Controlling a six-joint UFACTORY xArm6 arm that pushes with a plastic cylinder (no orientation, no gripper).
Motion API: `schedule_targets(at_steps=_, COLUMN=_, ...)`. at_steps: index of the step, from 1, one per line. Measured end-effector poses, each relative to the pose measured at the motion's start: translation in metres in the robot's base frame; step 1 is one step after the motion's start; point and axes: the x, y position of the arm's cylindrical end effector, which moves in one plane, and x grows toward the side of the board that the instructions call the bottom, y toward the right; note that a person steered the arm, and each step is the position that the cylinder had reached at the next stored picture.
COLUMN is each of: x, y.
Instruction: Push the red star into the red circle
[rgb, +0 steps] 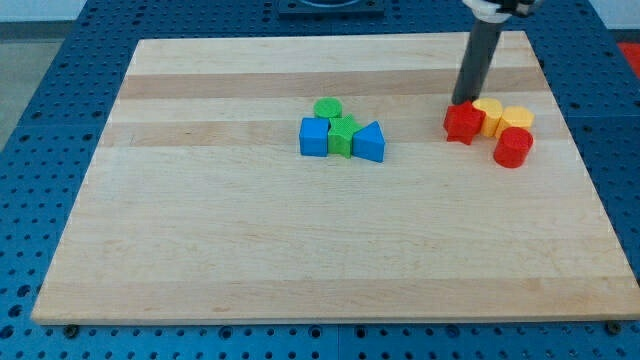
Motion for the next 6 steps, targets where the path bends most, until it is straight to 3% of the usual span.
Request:
schedule_targets(at_steps=2, x=0.017, y=-0.036)
schedule_targets(at_steps=6, x=0.062, y=-0.033)
